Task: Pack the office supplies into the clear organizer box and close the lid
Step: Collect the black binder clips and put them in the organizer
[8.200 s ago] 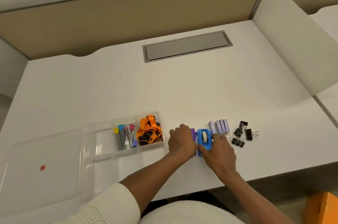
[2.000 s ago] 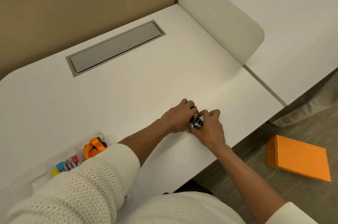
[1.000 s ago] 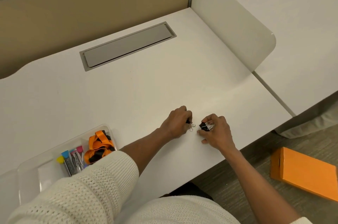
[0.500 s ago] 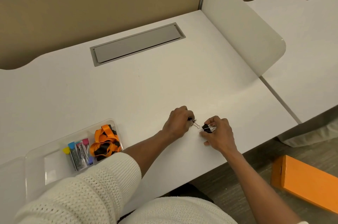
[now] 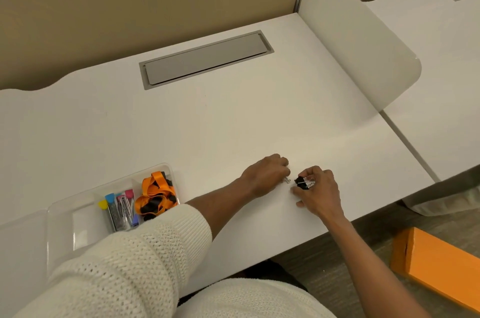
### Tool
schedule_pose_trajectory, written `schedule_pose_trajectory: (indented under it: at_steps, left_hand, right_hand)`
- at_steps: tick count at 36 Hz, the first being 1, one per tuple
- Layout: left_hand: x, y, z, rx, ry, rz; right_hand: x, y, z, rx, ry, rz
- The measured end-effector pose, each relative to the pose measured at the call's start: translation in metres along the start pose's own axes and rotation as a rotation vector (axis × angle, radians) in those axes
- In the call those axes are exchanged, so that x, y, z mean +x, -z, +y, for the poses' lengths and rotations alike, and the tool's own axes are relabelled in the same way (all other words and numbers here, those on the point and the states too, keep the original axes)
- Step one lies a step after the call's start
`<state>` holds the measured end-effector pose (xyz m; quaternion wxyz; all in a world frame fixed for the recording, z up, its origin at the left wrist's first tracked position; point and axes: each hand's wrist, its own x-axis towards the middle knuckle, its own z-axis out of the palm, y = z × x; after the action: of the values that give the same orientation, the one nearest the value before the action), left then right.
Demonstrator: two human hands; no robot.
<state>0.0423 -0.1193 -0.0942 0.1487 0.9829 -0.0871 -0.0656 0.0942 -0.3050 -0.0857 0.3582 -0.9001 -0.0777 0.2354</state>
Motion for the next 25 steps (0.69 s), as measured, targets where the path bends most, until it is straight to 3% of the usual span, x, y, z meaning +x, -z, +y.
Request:
schedule_pose_trajectory:
  at_steps: [6,9,25]
  left_hand:
    - [0.0,0.013,0.006,0.038,-0.007,-0.104]
    - [-0.001,0.017,0.008,-0.055,0.061,-0.138]
    - [-0.061,0.053,-0.011,-0.731,0.625,0.249]
  right_hand:
    - [0.0,0.0,-0.003,-0.014,0.01,0.002]
    - [0.001,-0.001,-0.006,-0.005,0.02,0.0]
    - [-0.009,-0.02,-0.057,0.037,0.124,-0.116]
